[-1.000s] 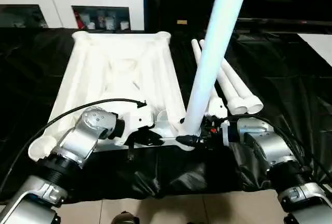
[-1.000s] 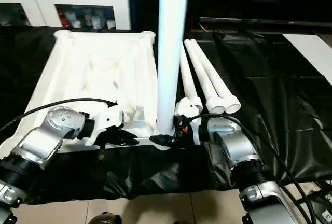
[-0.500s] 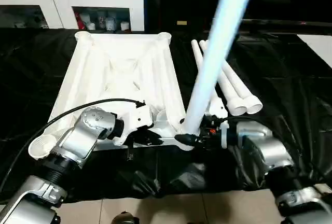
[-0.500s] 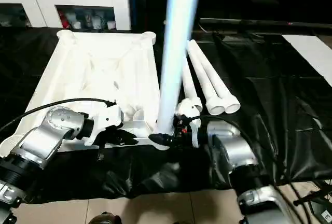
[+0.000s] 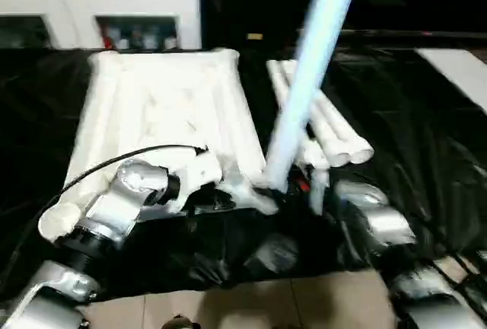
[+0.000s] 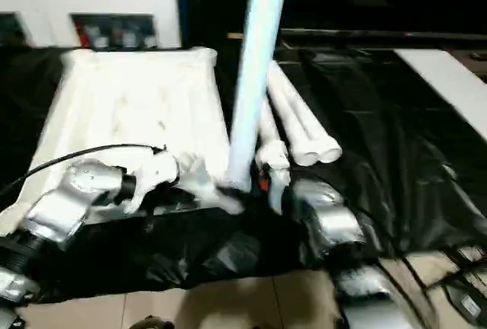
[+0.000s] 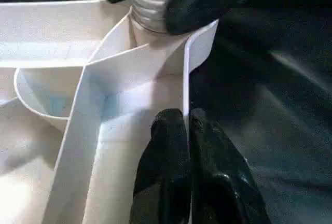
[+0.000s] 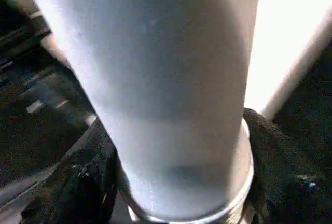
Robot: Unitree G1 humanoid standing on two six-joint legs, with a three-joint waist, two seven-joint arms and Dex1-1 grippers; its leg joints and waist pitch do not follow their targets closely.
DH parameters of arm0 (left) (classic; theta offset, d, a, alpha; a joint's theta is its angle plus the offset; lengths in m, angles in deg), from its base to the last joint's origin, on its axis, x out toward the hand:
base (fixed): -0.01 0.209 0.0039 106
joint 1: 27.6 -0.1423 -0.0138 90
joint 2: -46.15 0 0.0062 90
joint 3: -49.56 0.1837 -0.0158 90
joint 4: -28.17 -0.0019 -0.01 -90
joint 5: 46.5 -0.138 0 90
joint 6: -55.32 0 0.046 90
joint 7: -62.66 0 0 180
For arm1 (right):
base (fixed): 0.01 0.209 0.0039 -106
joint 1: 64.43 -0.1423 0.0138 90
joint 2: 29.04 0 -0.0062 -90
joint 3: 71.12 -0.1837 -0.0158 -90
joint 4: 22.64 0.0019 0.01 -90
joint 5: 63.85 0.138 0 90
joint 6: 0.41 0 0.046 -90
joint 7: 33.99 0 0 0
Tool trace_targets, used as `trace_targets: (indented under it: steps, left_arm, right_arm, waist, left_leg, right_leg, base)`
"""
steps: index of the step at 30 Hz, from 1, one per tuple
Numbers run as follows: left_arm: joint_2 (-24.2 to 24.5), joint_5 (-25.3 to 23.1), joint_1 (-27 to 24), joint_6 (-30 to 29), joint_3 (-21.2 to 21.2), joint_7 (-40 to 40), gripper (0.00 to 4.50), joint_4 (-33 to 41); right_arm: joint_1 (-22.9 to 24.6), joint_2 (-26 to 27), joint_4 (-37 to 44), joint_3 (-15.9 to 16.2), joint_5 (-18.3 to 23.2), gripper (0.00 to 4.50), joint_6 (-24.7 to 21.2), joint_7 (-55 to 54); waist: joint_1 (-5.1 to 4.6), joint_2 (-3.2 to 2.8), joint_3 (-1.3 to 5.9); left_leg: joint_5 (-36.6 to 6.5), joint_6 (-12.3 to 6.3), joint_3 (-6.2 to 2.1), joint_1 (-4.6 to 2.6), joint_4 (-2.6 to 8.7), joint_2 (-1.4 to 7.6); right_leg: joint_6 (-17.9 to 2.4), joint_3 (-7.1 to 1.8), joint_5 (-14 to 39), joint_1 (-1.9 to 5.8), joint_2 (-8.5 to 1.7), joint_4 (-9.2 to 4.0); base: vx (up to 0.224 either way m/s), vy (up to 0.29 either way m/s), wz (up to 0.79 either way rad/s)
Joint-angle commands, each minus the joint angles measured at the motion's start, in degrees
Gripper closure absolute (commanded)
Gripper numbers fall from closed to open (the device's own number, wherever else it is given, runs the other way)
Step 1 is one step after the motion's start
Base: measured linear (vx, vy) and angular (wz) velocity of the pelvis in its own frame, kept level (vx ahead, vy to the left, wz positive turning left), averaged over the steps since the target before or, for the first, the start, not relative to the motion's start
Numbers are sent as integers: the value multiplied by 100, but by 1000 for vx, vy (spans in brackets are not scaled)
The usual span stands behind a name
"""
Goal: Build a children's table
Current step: Rotate leg to tighten
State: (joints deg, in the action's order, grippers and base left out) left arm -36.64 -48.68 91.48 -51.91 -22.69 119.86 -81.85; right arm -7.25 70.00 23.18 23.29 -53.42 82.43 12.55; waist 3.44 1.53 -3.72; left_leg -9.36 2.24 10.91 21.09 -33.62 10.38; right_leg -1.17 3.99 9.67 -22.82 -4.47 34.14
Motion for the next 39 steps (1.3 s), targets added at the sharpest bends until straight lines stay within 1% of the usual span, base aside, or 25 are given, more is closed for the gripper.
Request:
trace_targets:
  steps: [1,2,3,4,6,7,8,11,13,15,16,17,18,21,22,26,27,29,31,32,34,36,37,38,39]
  left_arm:
    - [-319,49,218,-191,-182,-546,450,294]
    - [-319,49,218,-191,-182,-546,450,294]
    - [-704,-82,126,-761,-282,-1264,450,621]
    - [-778,-110,97,-867,-282,-1386,450,702]
    - [-898,-139,50,-994,-276,-1541,450,813]
    - [-927,-145,39,-1022,-275,-1574,450,838]
    - [-975,-169,19,-1061,-258,-1624,450,880]
    - [-1037,-230,-27,-1105,-208,-1724,450,943]
    - [-993,-264,-37,-1174,-181,-1756,450,997]
    - [-946,-272,-44,-1217,-164,-1744,450,1042]
    - [-937,-268,-45,-1224,-160,-1739,450,1048]
    - [-896,-252,-53,-1249,-145,-1721,450,1078]
    - [-877,-247,-52,-1252,-142,-1708,450,1078]
    - [-836,-234,-50,-1221,-120,-1647,450,1083]
    - [-823,-225,-47,-1202,-113,-1624,450,1079]
    - [-730,-236,-68,-1051,-30,-1497,450,1081]
    - [-658,-270,-93,-961,27,-1440,450,1063]
    - [-647,-273,-97,-946,34,-1430,450,1057]
    - [-594,-242,-104,-900,-12,-1400,450,982]
    - [-562,-196,-82,-858,-87,-1370,450,888]
    - [-542,-183,-67,-816,-111,-1345,450,846]
    - [-484,-152,-34,-743,-139,-1298,450,772]
    - [-460,-138,-6,-688,-149,-1260,450,716]
    - [-392,-93,39,-560,-162,-1112,450,617]
    - [-361,-65,53,-458,-166,-1022,450,579]
  right_arm:
    - [-32,167,-737,-105,-165,166,-191,-842]
    - [-32,167,-737,-105,-165,166,-191,-842]
    - [-368,573,-1246,-365,11,166,-148,-1552]
    - [-436,656,-1347,-417,46,166,-139,-1682]
    - [-547,767,-1522,-498,81,166,-147,-1936]
    - [-576,790,-1572,-517,84,166,-144,-1991]
    - [-632,842,-1664,-548,94,166,-128,-2048]
    - [-810,976,-1964,-624,45,166,-85,-2230]
    - [-914,1046,-2158,-643,-41,166,26,-2192]
    - [-944,1077,-2213,-693,-10,166,56,-2118]
    - [-948,1081,-2219,-705,0,110,57,-2112]
    - [-974,1085,-2241,-762,59,96,56,-2070]
    - [-988,1080,-2241,-773,70,96,82,-2050]
    - [-1054,1046,-2270,-797,37,62,298,-1992]
    - [-1075,1039,-2273,-807,32,54,362,-1951]
    - [-1090,1015,-2118,-838,99,54,505,-1505]
    - [-1019,977,-1907,-804,131,54,530,-1184]
    - [-1004,969,-1866,-795,136,54,533,-1129]
    - [-731,831,-1324,-630,151,54,485,-732]
    - [-433,685,-782,-481,159,54,440,-486]
    - [-290,618,-516,-418,157,54,403,-427]
    - [13,488,80,-305,141,54,282,-295]
    - [126,426,315,-252,136,54,234,-231]
    - [362,283,821,-148,136,54,97,-84]
    - [448,220,1011,-106,119,54,44,-26]
  waist:
    - [-46,-86,345]
    - [-46,-86,345]
    - [-71,-81,345]
    - [-96,-61,336]
    - [-117,-66,336]
    - [-137,-28,335]
    - [-136,-44,333]
    - [-162,-28,331]
    - [-164,-50,326]
    - [-180,-53,327]
    - [-183,-71,331]
    - [-184,-76,334]
    - [-186,-103,335]
    - [-176,-86,334]
    - [-178,-109,332]
    - [-152,-106,342]
    - [-140,-103,347]
    - [-124,-111,354]
    - [-90,-114,356]
    - [-57,-132,362]
    - [-2,-108,394]
    - [24,-105,387]
    - [35,-106,389]
    - [50,-199,397]
    - [61,-171,410]
  left_leg:
    - [-2644,457,-271,-129,476,291]
    - [-2644,457,-271,-129,476,291]
    - [-2693,385,-270,-126,465,281]
    - [-2727,399,-297,-133,469,287]
    - [-2807,335,-297,-140,448,265]
    - [-2775,292,-303,-111,449,253]
    - [-2781,278,-301,-119,448,251]
    - [-2862,259,-310,-113,448,250]
    - [-2966,268,-310,-138,451,246]
    - [-3054,278,-329,-127,471,253]
    - [-3085,289,-338,-126,482,260]
    - [-3091,293,-340,-123,491,263]
    - [-3137,306,-346,-123,502,268]
    - [-3221,316,-323,-165,494,263]
    - [-3257,319,-315,-172,488,260]
    - [-3115,267,-309,-158,486,268]
    - [-2998,241,-298,-143,492,269]
    - [-2845,210,-276,-139,493,276]
    - [-2641,158,-251,-131,495,273]
    - [-2512,120,-234,-138,495,276]
    - [-2286,58,-202,-157,483,286]
    - [-2083,24,-205,-104,496,283]
    - [-2036,18,-203,-99,495,286]
    - [-2004,50,-199,-127,490,278]
    - [-1953,33,-190,-129,482,272]
  right_leg:
    - [-718,-211,3226,151,-488,-547]
    - [-718,-211,3226,151,-488,-547]
    - [-701,-213,3232,139,-481,-566]
    - [-749,-202,3196,128,-477,-562]
    - [-707,-191,3287,117,-481,-596]
    - [-678,-182,3329,127,-474,-593]
    - [-652,-184,3349,120,-469,-607]
    - [-623,-171,3383,103,-466,-614]
    - [-574,-163,3432,80,-459,-638]
    - [-584,-142,3352,103,-455,-636]
    - [-601,-135,3254,114,-456,-633]
    - [-617,-131,3182,121,-452,-631]
    - [-659,-131,3038,124,-447,-619]
    - [-733,-143,2931,85,-448,-625]
    - [-761,-148,2915,76,-449,-634]
    - [-816,-165,2811,104,-463,-616]
    - [-867,-175,2664,116,-457,-597]
    - [-948,-196,2459,120,-456,-575]
    - [-959,-201,2297,143,-439,-568]
    - [-972,-210,2104,150,-422,-561]
    - [-1068,-229,1829,147,-424,-516]
    - [-1065,-224,1790,192,-417,-494]
    - [-1046,-226,1778,199,-426,-496]
    - [-1031,-223,1600,190,-389,-503]
    - [-1040,-223,1516,199,-386,-497]
  base:
    - [0,0,0]
    - [0,0,0]
    - [0,0,0]
    - [0,0,0]
    - [0,0,0]
    - [0,0,0]
    - [0,0,0]
    - [0,0,0]
    - [0,0,0]
    - [0,0,0]
    - [0,0,0]
    - [0,0,0]
    - [0,0,0]
    - [0,0,0]
    - [0,0,0]
    - [0,0,0]
    - [0,0,0]
    - [0,0,0]
    - [0,0,0]
    - [0,0,0]
    - [0,0,0]
    - [0,0,0]
    - [0,0,0]
    - [0,0,0]
    - [0,0,0]
